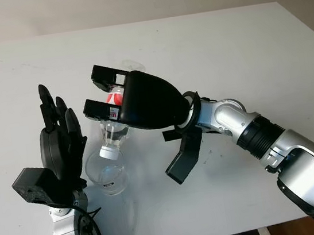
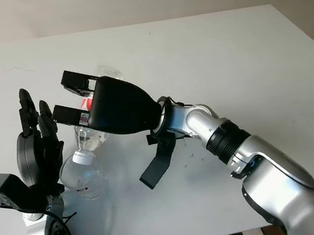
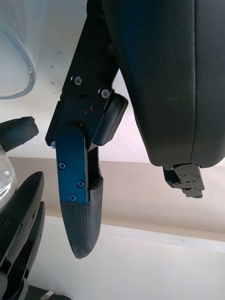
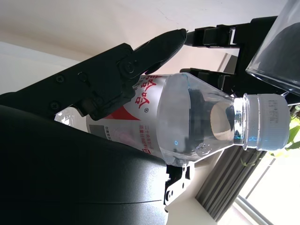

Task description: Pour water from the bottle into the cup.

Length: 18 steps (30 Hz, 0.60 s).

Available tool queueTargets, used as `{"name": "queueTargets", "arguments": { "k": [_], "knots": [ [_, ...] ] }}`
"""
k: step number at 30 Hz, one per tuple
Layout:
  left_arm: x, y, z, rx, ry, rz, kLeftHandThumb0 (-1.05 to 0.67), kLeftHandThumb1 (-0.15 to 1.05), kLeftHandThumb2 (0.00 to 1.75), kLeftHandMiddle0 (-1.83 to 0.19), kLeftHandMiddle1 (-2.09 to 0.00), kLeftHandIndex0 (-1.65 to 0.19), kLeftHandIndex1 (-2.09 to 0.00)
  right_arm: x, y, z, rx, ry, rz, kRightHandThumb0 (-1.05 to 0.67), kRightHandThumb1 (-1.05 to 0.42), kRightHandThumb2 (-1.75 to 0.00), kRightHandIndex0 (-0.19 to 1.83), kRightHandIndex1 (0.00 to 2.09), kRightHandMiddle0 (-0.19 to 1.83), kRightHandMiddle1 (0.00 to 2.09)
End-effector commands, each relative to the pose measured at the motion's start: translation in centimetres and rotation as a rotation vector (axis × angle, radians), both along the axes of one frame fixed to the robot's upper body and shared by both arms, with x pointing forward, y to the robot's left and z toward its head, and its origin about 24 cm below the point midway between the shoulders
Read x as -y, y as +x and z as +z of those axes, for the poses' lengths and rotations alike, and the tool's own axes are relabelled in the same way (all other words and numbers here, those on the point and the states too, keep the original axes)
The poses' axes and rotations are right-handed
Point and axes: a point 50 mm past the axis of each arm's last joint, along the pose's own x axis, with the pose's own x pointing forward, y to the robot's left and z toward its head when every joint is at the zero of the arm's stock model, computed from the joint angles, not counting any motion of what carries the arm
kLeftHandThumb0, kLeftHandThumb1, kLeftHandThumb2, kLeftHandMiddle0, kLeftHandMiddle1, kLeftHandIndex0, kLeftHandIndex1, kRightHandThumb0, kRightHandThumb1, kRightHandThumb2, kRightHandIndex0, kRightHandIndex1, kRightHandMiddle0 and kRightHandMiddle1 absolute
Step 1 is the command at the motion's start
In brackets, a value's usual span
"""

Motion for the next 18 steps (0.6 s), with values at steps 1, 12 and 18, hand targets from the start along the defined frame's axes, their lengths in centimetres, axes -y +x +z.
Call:
{"name": "queueTargets", "arguments": {
  "k": [1, 12, 18],
  "knots": [
    [0.1, -0.1, 0.0, 0.006, 0.008, -0.004, -0.96, 1.05, 0.51, 0.14, 0.00, 0.19, 0.00, -0.3, 0.0, 0.7, 0.016, 0.021, 0.013, -0.44, -0.99, -0.05, 1.10, 2.09, 0.59, 1.74],
    [0.0, -0.3, -0.1, -0.003, 0.009, -0.004, -0.96, 1.05, 0.51, 0.14, 0.00, 0.19, 0.00, 0.8, 1.1, 1.2, -0.425, 0.254, -0.021, -0.36, -1.00, -0.06, 1.14, 2.09, 0.81, 2.07],
    [0.0, -0.4, -0.1, 0.002, 0.005, -0.007, -0.95, 1.05, 0.51, 0.14, 0.00, 0.19, 0.00, 3.4, 2.2, 1.7, -0.717, 0.425, -0.047, -0.26, -1.02, -0.08, 1.17, 2.09, 0.85, 2.09]
  ]
}}
